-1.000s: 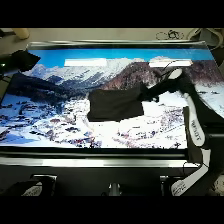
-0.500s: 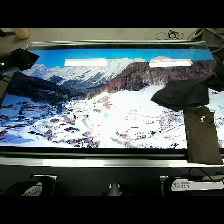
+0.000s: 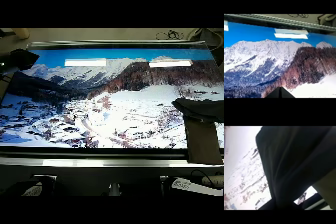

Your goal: Fold the shirts.

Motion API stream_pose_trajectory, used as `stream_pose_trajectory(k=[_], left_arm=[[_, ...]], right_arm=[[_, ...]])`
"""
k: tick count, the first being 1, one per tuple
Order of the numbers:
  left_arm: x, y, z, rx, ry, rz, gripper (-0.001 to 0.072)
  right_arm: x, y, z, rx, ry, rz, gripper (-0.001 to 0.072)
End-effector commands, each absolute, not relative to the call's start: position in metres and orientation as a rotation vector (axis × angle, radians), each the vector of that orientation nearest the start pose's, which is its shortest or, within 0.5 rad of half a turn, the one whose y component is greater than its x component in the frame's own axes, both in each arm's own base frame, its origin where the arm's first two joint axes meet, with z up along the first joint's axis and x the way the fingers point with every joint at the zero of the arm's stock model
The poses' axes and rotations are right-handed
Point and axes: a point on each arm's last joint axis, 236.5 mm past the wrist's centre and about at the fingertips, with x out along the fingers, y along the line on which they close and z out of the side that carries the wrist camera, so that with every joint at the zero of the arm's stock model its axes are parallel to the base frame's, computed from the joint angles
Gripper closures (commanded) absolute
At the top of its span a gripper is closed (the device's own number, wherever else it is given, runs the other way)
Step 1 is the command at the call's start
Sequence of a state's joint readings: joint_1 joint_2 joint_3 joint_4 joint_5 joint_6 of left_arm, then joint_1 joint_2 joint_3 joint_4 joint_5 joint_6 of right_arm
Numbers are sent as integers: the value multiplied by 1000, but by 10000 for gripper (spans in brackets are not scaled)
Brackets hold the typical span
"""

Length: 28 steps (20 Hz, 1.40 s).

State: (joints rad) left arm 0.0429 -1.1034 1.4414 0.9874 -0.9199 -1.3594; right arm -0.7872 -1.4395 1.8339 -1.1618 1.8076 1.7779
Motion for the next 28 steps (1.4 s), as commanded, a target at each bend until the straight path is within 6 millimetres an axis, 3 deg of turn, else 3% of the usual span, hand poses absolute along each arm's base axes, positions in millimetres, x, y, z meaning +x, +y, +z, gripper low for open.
stream_pose_trajectory(k=[1,4,7,11,12,13,14,15,17,18,20,21,22,23,24,25,26,27,28], left_arm=[[443,-85,265,-268,514,-367,672],[442,-86,263,-257,520,-373,672],[440,-87,261,-255,531,-378,672],[439,-87,260,-256,534,-379,672],[439,-87,261,-256,534,-379,672],[439,-87,261,-256,534,-379,672],[439,-87,261,-256,534,-379,672],[440,-87,260,-256,534,-379,672],[440,-87,260,-254,534,-379,673],[440,-86,259,-248,536,-375,674],[444,-75,249,-161,572,-334,676],[449,-64,238,-85,622,-281,676],[457,-48,222,-16,687,-194,677],[463,-31,202,62,761,-99,676],[468,-17,176,140,849,-10,674],[466,-12,147,175,946,36,660],[457,-20,111,156,1079,34,430],[440,-36,77,106,1217,5,54],[421,-58,48,79,1335,-78,43]], right_arm=[[275,-223,138,872,1282,-639,686],[241,-216,90,906,1456,-720,686],[190,-214,44,863,1633,-848,686],[163,-189,-20,908,1713,-880,685],[160,-186,-31,921,1712,-899,659],[159,-186,-35,925,1711,-908,467],[161,-188,-34,914,1701,-899,169],[166,-194,-29,880,1687,-870,39],[182,-221,4,770,1617,-842,27],[204,-244,32,715,1498,-851,28],[271,-281,107,563,1175,-796,32],[312,-284,151,446,1019,-742,32],[351,-272,187,336,898,-667,33],[387,-245,212,250,817,-582,37],[419,-202,221,174,785,-478,51],[442,-153,213,114,815,-375,51],[454,-108,193,92,885,-292,51],[458,-65,160,104,1002,-224,49],[452,-25,122,135,1153,-142,34]])
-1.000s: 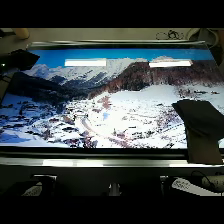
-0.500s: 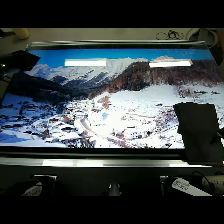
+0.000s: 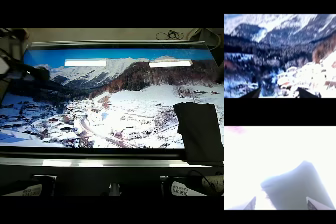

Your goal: Fold the shirts.

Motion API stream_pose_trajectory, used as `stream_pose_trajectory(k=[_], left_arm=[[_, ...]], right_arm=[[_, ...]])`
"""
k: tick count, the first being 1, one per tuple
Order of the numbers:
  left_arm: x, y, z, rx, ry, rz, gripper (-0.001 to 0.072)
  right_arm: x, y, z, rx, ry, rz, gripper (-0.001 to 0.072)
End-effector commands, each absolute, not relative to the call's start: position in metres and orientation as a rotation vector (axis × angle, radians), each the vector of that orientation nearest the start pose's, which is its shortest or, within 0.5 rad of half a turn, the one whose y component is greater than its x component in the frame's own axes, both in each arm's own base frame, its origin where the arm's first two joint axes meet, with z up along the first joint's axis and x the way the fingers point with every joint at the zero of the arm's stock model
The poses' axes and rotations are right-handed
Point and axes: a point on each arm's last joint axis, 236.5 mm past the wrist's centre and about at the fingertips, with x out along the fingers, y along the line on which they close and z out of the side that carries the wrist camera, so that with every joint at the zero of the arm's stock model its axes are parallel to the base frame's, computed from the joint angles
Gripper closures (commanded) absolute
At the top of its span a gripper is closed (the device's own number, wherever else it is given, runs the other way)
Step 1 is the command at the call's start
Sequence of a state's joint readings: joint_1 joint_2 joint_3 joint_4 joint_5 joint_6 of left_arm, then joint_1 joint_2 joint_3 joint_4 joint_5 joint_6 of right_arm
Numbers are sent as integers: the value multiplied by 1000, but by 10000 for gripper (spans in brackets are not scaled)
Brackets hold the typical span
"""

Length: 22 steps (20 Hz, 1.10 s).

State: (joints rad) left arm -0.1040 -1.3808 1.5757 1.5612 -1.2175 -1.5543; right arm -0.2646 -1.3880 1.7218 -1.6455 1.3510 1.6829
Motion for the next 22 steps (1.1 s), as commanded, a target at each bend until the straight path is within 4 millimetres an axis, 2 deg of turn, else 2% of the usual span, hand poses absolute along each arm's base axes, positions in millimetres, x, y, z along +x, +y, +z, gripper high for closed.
stream_pose_trajectory(k=[1,2,3,4,7,22], left_arm=[[412,-79,32,58,1356,-158,86],[414,-88,28,20,1302,-161,123],[419,-90,27,-29,1237,-128,122],[421,-88,26,-56,1209,-99,121],[424,-75,25,-13,1202,-66,119],[424,-75,25,5,1201,-75,118]], right_arm=[[440,5,90,183,1300,-61,20],[430,25,67,238,1414,2,21],[428,32,53,264,1465,19,22],[430,30,45,259,1479,9,22],[433,16,43,216,1466,-39,22],[429,16,43,215,1481,-38,24]])
